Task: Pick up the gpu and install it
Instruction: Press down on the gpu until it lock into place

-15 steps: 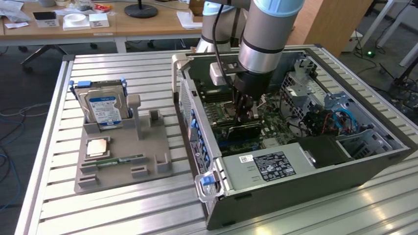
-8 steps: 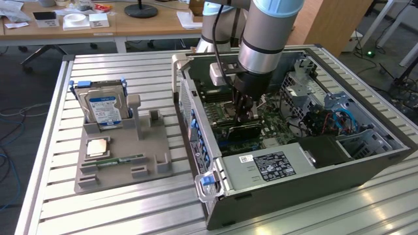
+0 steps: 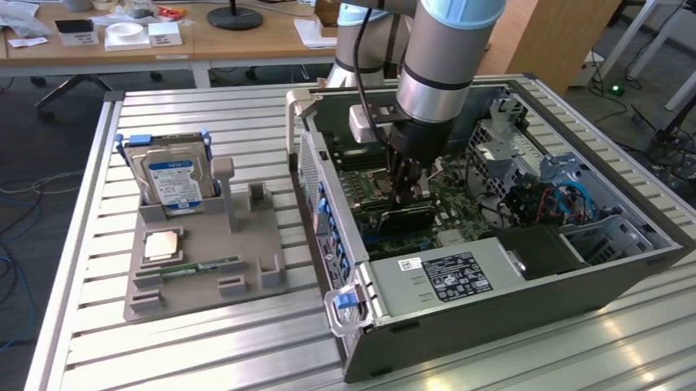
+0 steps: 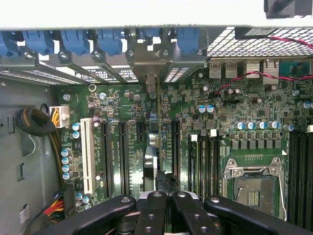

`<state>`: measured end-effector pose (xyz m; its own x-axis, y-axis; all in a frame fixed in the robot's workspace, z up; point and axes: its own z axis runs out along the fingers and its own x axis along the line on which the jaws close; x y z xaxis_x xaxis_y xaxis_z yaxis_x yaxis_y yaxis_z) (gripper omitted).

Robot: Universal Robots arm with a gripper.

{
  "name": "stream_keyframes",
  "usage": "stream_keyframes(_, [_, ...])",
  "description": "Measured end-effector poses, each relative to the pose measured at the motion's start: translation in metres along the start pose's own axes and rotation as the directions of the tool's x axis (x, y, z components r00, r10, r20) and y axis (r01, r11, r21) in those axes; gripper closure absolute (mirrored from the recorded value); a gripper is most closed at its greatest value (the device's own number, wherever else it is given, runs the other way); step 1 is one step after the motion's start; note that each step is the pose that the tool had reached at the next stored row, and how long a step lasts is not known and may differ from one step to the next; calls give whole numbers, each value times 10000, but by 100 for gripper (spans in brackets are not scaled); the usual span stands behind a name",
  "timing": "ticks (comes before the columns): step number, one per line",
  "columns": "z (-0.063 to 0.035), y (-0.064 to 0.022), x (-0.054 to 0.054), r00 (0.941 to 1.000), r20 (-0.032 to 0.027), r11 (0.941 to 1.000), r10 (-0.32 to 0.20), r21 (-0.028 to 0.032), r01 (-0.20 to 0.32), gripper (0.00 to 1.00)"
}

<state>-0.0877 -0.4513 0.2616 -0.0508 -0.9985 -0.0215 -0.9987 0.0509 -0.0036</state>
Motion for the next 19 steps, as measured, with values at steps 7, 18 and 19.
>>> stream_keyframes(7, [6, 15, 1, 10000, 6, 10000, 0, -1, 0, 89])
stream_keyframes(18, [12, 15, 1, 10000, 8, 10000, 0, 0, 0, 89])
stream_keyframes(19, [12, 15, 1, 10000, 8, 10000, 0, 0, 0, 89])
